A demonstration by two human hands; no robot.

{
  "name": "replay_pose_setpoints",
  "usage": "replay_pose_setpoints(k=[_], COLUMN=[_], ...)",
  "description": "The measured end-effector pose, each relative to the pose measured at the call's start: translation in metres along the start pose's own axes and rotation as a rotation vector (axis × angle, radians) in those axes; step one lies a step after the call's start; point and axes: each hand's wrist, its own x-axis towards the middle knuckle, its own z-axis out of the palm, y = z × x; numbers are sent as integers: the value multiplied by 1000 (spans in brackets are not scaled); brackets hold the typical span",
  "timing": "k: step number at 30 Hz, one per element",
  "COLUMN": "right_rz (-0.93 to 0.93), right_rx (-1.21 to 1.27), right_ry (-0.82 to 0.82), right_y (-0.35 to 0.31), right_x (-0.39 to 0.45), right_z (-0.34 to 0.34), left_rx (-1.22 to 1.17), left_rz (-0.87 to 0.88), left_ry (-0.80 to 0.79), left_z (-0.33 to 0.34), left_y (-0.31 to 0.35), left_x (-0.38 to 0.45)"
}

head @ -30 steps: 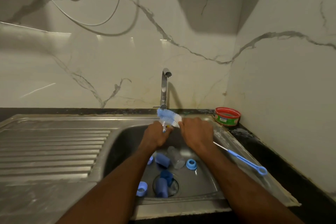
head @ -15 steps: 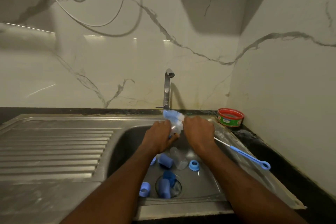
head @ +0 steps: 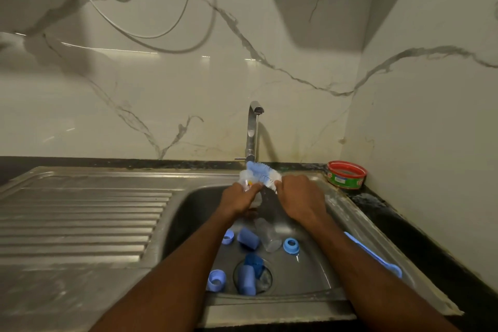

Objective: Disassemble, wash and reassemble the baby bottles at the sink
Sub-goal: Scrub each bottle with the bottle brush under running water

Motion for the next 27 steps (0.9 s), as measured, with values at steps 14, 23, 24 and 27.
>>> replay_pose_setpoints(k=[14,23,24,27], right_rz=[8,42,50,64], right_rx=[-22,-91,-93,-72], right_ry=[23,-21,1,-10], right_y=[8,-9,-8,1], right_x=[-2,-2,-1,1], right_z=[-2,-3,-4,0], left_rx=[551,543,538,591], left_rz=[314,333,347,329], left_ry=[-70,-229,-174,-90], left_z=[-12,0,2,0], left_y=[-5,2,2,1], left_x=[-3,-15,-17,-14])
